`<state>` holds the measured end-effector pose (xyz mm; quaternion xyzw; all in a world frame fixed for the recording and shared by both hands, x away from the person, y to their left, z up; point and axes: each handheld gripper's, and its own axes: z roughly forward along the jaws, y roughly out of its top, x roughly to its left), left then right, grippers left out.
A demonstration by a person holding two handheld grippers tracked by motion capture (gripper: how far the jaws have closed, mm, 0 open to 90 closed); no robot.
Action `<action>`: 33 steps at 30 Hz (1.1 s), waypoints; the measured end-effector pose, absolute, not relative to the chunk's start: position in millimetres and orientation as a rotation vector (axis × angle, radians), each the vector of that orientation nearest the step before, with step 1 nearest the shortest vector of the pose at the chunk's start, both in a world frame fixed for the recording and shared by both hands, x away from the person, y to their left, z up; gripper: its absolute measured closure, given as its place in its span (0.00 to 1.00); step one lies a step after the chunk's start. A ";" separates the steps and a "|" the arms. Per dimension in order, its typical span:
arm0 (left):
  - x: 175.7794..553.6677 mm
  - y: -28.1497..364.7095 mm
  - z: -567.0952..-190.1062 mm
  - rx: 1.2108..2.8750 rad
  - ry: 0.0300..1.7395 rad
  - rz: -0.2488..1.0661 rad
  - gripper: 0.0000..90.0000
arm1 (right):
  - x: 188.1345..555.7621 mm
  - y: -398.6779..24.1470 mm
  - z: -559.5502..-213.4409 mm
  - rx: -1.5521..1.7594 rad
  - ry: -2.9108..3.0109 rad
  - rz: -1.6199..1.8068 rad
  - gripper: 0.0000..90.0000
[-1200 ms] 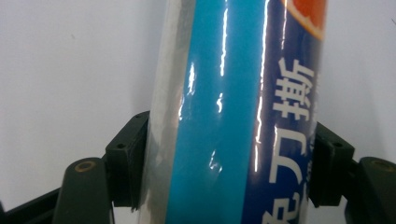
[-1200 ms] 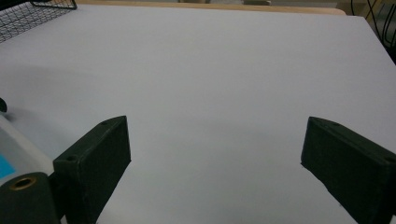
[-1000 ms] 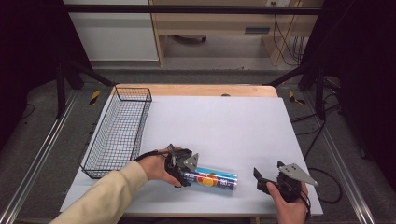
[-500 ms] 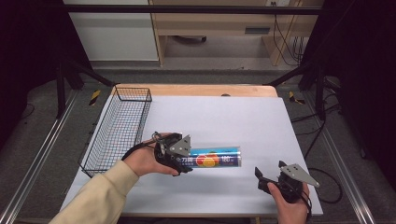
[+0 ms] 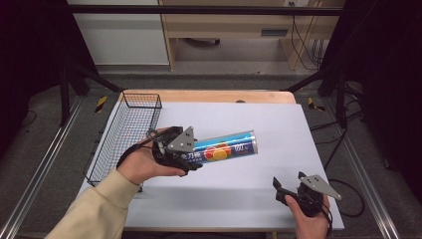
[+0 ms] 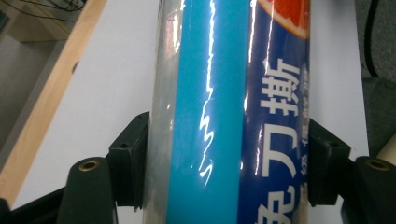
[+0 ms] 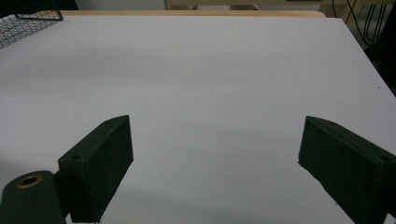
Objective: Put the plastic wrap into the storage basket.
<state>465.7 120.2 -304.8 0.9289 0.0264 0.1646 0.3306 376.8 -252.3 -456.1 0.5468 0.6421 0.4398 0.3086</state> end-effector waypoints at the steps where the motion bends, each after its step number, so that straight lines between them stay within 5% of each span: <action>1: 465.9 121.5 -301.9 2.424 0.080 0.438 0.34 | 376.8 -252.4 -456.1 1.445 1.696 1.160 0.11; 33: 470.0 195.4 -273.9 2.338 0.401 0.577 0.35 | 408.4 -223.1 -437.1 1.416 1.640 0.992 0.12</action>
